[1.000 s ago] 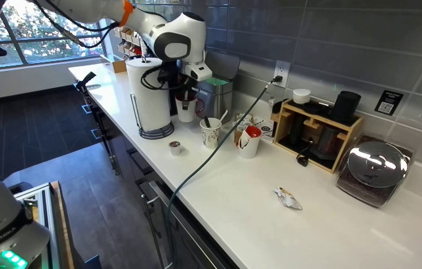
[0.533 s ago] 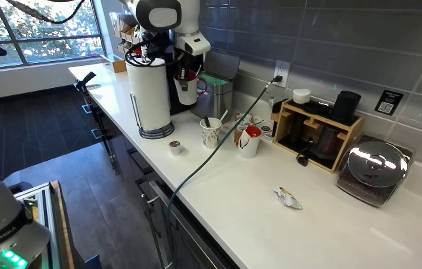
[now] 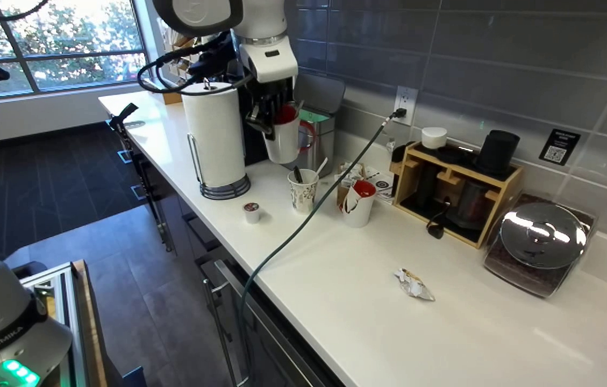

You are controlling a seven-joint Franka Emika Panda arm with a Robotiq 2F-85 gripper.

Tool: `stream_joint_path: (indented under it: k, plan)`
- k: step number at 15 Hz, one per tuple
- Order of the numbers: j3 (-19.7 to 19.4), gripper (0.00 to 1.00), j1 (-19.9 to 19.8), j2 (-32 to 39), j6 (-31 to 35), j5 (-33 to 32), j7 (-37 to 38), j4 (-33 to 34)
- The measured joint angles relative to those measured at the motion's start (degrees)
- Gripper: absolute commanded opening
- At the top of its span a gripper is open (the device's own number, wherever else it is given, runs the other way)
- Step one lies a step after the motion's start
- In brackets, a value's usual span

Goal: Move the red and white mug to the right

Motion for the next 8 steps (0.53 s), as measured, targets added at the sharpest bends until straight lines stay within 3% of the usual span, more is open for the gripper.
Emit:
stream_joint_path:
  k: [1, 2, 7, 8]
  plan:
    - [-0.73, 0.03, -1.05, -0.59, 0.01, 0.29, 0.98, -1.32]
    - [-1.45, 0.10, -1.96, -1.04, 0.06, 1.08, 1.60, -2.59]
    - [-1.52, 0.10, -2.51, -2.15, 0.40, 3.67, 2.41, -5.46]
    - [-1.44, 0.03, -2.50, -2.21, 0.40, 3.73, 2.53, -5.46]
